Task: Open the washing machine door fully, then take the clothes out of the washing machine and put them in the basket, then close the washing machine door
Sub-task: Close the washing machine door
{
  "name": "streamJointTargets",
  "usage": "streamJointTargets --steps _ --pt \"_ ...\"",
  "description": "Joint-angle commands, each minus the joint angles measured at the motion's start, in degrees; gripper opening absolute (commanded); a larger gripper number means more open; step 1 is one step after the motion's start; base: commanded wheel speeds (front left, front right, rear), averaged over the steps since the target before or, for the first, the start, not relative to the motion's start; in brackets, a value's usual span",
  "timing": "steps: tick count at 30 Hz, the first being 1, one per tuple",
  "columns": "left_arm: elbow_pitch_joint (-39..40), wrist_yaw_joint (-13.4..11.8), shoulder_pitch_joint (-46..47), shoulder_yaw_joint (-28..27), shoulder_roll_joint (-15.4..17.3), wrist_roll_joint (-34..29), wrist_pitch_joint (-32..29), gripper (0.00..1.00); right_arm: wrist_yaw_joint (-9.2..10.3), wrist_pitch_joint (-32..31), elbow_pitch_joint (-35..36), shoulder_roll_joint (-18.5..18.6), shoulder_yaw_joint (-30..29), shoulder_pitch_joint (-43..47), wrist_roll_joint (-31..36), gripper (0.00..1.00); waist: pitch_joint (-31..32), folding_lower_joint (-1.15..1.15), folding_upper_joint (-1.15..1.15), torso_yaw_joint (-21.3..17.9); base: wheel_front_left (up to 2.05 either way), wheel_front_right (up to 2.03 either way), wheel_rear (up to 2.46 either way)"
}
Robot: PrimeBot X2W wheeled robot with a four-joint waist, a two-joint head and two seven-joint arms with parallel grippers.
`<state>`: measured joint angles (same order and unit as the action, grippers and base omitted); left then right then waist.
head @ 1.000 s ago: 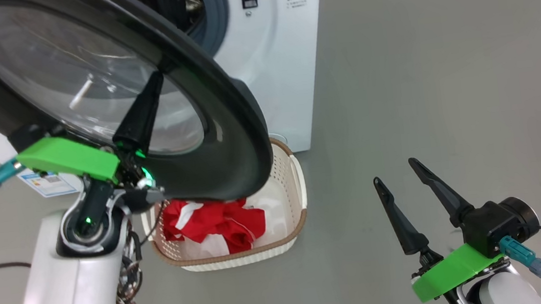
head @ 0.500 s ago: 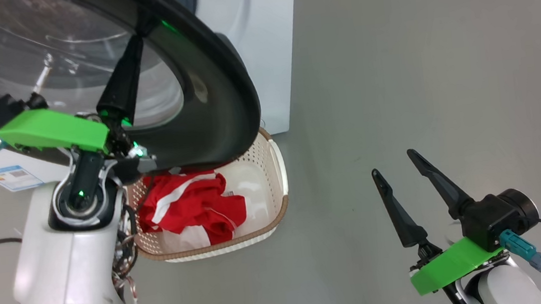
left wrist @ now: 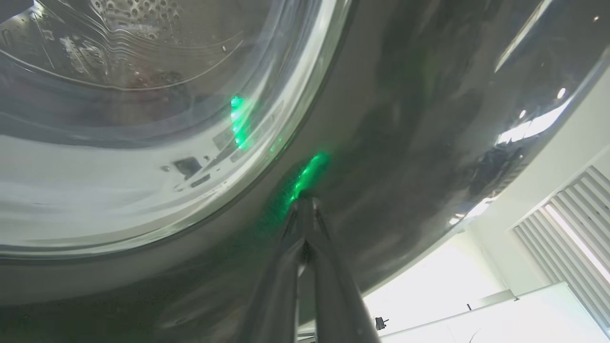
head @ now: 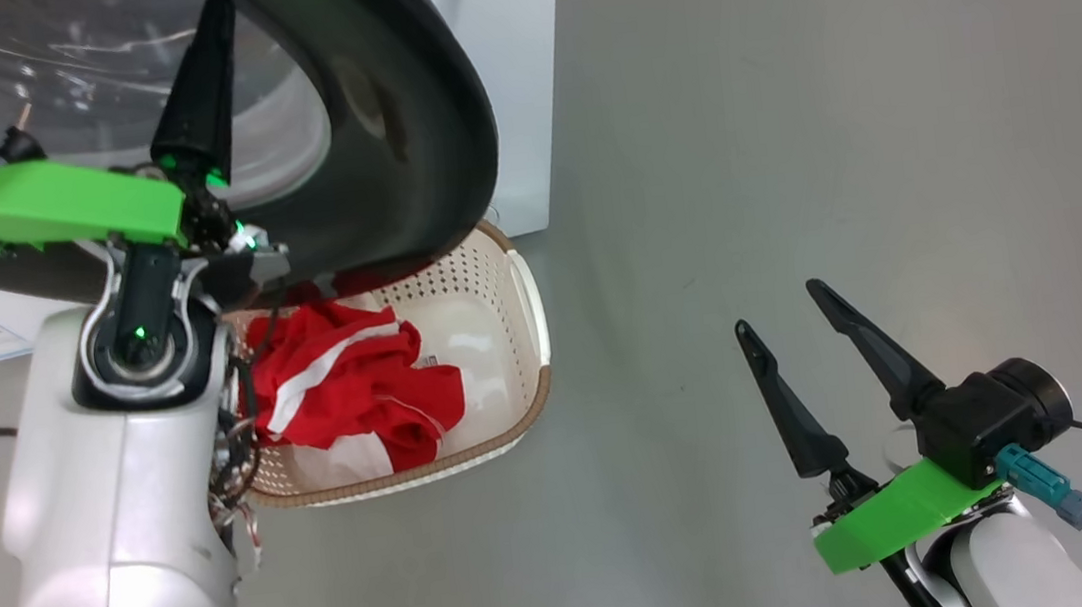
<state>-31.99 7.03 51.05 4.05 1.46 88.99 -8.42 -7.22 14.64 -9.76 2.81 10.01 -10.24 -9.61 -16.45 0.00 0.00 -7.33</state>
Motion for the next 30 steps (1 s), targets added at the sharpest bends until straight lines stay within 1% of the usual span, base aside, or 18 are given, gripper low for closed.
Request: streamJointTargets --steps 1,9,18,19,20,21,25,30 --pt "1.3 0.5 2.3 -1.1 1.5 -0.9 0.2 0.00 -0.26 0.4 1.5 0.1 1.3 -1.6 -0.2 1.00 -0.6 0.00 0.00 -0.4 0.00 0.00 0.00" --pt "0.6 0.5 4.6 -1.3 1.8 -1.1 0.8 0.00 -0.26 0.4 1.8 0.1 1.4 -2.0 -0.7 1.00 -2.1 0.00 0.00 -1.4 0.00 0.00 0.00" --pt "-0.7 0.5 3.3 -2.0 2.1 0.0 0.9 0.00 -0.26 0.4 1.1 0.1 1.7 -1.9 -1.7 1.00 -0.8 0.00 0.00 -2.4 0.00 0.00 0.00" --pt "-1.4 0.5 2.5 -2.7 2.0 0.8 1.4 0.18 -0.26 0.4 1.1 0.1 1.6 -1.8 -1.8 1.00 -0.3 0.00 0.00 -2.3 0.00 0.00 0.00" --pt "-1.7 0.5 2.2 -2.9 1.9 1.2 1.6 0.55 -0.26 0.4 1.0 0.1 1.4 -1.7 -1.8 1.00 -0.1 0.00 0.00 -2.1 0.00 0.00 0.00" --pt "-1.8 0.5 1.8 -2.8 1.9 1.5 1.6 1.00 -0.26 0.4 1.0 0.1 1.2 -1.6 -1.8 1.00 0.2 0.00 0.00 -1.8 0.00 0.00 0.00" --pt "-1.9 0.5 -0.3 -2.1 1.7 1.9 1.5 1.00 -0.26 0.4 0.8 0.1 0.8 -1.3 -1.9 1.00 1.2 0.00 0.00 -0.5 0.00 0.00 0.00" --pt "0.7 0.5 -4.1 -0.7 1.8 0.3 2.3 1.00 -0.26 0.4 0.6 0.1 0.6 -1.0 -1.7 1.00 2.6 0.00 0.00 1.5 0.00 0.00 0.00"
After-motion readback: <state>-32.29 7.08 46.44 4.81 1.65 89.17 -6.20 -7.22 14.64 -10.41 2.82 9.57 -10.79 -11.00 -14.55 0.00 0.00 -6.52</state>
